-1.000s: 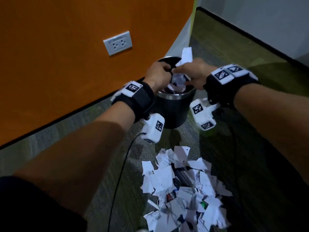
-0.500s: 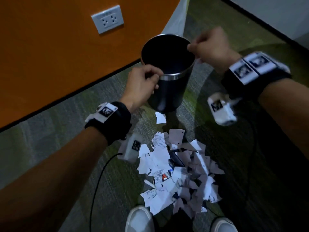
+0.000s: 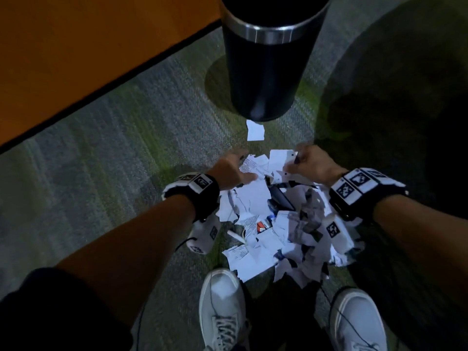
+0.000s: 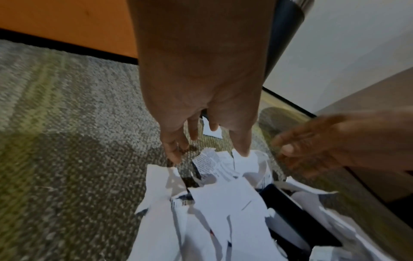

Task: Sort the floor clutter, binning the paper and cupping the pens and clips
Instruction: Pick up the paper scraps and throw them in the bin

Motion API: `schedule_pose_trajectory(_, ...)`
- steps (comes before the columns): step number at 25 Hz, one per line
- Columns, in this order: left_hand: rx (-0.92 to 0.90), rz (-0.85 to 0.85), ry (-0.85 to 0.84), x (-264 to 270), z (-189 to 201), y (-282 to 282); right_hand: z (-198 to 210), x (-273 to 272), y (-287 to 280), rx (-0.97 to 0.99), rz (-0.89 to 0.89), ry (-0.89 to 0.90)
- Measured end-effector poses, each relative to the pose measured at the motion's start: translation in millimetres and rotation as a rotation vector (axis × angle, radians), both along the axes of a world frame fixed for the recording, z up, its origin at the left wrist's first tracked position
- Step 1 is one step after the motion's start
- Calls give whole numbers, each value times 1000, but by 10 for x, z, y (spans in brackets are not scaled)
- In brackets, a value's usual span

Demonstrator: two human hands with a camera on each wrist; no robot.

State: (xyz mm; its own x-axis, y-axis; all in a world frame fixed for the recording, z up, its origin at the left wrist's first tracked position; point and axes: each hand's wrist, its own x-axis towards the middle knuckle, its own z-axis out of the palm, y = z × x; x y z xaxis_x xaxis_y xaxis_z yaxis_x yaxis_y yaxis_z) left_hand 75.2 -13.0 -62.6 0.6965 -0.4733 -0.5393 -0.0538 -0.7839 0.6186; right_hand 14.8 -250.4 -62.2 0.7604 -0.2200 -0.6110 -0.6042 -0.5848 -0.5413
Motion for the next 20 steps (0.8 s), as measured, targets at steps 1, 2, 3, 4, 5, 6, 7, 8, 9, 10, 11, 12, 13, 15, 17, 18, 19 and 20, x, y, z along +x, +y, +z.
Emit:
schedule_pose_trajectory(1, 54, -77, -24, -8, -103, -51, -99, 65, 46, -29, -5, -6)
schedule_pose_trajectory(2, 120, -164, -39, -33, -157, -120, -193, 131, 101, -66, -12, -10)
schedule_pose_trajectory(3, 188, -234, -52, -60, -206, -179, -284, 180, 178, -116, -2, -2)
schedule_pose_trajectory(4, 250, -292, -71, -90, -226, -232, -358, 199, 259, -182, 30, 10)
schedule_pose_trajectory(5, 299, -335, -94, -103, -248, -286, -408, 208, 339, -246, 72, 18)
schedule_pose_trajectory(6, 335, -370, -118, -118, -252, -335, -442, 208, 406, -299, 120, 18)
schedule_pose_trajectory(7, 339, -388, -144, -127, -293, -364, -450, 200, 460, -315, 163, 1)
schedule_pose_trajectory(8, 302, -380, -164, -130, -313, -386, -452, 208, 477, -294, 175, -21)
schedule_pose_trajectory(9, 235, -355, -171, -134, -329, -400, -475, 208, 463, -245, 152, -50)
schedule_pose_trajectory(10, 184, -332, -168, -136, -349, -408, -497, 200, 442, -193, 113, -69)
schedule_pose_trajectory(11, 145, -311, -165, -139, -366, -406, -499, 191, 384, -144, 76, -79)
schedule_pose_trajectory(12, 123, -285, -151, -145, -357, -392, -480, 185, 315, -90, 40, -83)
schedule_pose_trajectory(13, 81, -234, -147, -130, -364, -362, -432, 178, 239, -35, 11, -97)
schedule_pose_trajectory(15, -35, -87, -158, -107, -323, -275, -211, 115, 49, 57, -44, -111)
schedule_pose_trajectory(17, -149, 6, -212, -126, -209, -184, 27, -8, -168, 56, -45, -101)
schedule_pose_trajectory(18, -211, 17, -224, -169, -131, -154, 139, -113, -289, 17, -5, -65)
schedule_pose_trajectory(19, -251, 13, -207, -247, -47, -135, 245, -261, -391, -5, 49, -6)
schedule_pose_trajectory(20, -252, -15, -169, -349, 44, -128, 320, -416, -460, -5, 101, 59)
